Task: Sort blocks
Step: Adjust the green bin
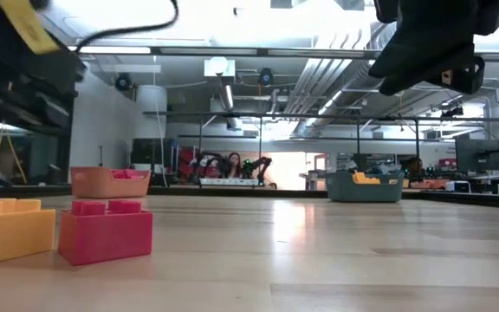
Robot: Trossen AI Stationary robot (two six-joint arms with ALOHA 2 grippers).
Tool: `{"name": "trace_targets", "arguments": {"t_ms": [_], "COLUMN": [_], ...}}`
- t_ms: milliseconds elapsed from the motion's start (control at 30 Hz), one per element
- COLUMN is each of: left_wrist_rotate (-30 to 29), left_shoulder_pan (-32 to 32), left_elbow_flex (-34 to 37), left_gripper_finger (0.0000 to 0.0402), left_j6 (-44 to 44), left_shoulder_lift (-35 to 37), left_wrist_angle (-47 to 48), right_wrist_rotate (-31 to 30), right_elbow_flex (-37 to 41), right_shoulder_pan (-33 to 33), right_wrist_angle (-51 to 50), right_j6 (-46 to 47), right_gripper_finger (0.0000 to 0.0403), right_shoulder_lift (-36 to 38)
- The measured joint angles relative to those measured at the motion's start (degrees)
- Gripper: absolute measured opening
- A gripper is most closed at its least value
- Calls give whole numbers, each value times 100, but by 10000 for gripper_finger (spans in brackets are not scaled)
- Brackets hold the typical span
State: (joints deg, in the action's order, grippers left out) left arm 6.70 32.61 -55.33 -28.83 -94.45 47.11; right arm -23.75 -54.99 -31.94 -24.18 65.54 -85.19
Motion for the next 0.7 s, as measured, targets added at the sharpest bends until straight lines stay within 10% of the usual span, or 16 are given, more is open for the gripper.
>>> {"name": "trace_targets", "arguments": {"t_ms": [367,700], "left_wrist_rotate": [-792,-523], "left_shoulder_pan": [76,69], "left_elbow_flex": [375,423], "left_gripper_finger": [0,0], "left_j6": [-1848,-1294], "left_shoulder_lift": [1482,771], "left_wrist_angle": [-33,115], "right_wrist_rotate": [7,11], "right_elbow_flex": [0,0], "right_shoulder_pan": [-38,-94], "right_wrist_angle": [144,891], "right_j6": [-907,-993], "right_gripper_finger": [0,0], "right_shoulder_lift": [0,-2]}}
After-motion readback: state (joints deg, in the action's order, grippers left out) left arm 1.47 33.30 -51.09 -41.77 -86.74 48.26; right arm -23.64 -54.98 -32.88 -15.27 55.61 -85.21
